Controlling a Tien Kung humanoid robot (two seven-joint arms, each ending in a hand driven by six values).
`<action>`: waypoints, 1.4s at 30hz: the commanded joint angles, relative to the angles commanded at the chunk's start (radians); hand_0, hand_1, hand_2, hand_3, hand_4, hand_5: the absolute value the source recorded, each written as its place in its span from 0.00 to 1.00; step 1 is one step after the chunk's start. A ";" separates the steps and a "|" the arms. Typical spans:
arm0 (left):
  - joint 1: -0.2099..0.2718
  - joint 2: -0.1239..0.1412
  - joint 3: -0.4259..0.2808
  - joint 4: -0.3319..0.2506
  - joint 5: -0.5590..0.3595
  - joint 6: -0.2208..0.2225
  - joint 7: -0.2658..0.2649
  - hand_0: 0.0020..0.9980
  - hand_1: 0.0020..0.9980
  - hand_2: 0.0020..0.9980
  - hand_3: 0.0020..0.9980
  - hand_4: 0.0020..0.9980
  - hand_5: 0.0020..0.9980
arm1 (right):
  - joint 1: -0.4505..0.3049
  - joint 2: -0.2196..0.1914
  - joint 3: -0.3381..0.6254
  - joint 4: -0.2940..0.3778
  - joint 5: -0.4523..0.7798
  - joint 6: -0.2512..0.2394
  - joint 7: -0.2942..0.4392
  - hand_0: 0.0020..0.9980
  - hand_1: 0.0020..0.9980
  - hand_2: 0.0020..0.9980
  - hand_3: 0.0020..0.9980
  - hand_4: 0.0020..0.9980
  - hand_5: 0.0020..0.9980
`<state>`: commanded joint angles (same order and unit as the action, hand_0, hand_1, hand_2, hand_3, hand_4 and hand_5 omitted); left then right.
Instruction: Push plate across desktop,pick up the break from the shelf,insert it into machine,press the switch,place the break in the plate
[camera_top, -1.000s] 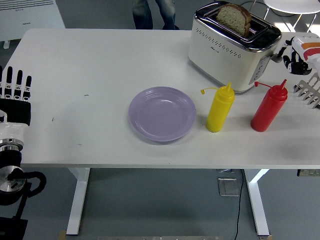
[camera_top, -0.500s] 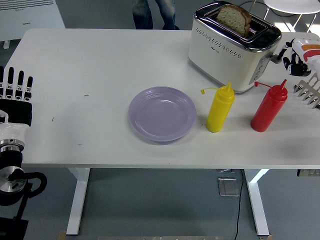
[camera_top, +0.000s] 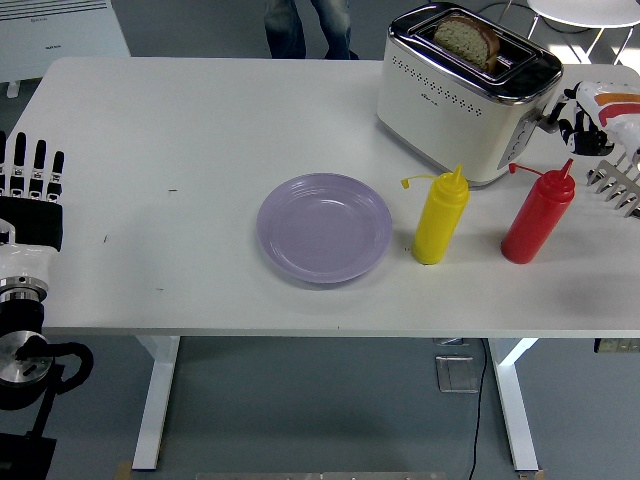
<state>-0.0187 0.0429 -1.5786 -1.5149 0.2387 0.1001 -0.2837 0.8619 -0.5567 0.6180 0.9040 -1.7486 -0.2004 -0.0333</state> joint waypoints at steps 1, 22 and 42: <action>0.000 0.000 0.000 0.000 0.000 0.000 0.000 0.89 0.89 0.88 0.78 0.54 1.00 | 0.000 0.002 -0.001 -0.003 0.001 0.000 0.000 0.18 0.14 0.22 0.51 0.48 0.00; -0.004 0.000 0.000 0.001 -0.002 0.001 -0.001 0.89 0.89 0.88 0.78 0.54 1.00 | -0.012 0.041 -0.009 -0.060 0.028 -0.009 0.005 0.18 0.14 0.22 0.51 0.48 0.00; -0.003 -0.001 0.003 0.001 -0.001 0.001 -0.002 0.89 0.89 0.88 0.78 0.54 1.00 | -0.054 -0.024 0.176 0.043 -0.038 0.048 -0.048 0.18 0.14 0.22 0.60 0.46 0.00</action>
<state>-0.0213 0.0420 -1.5757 -1.5137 0.2375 0.1009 -0.2852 0.8084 -0.5803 0.7943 0.9474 -1.7865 -0.1525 -0.0814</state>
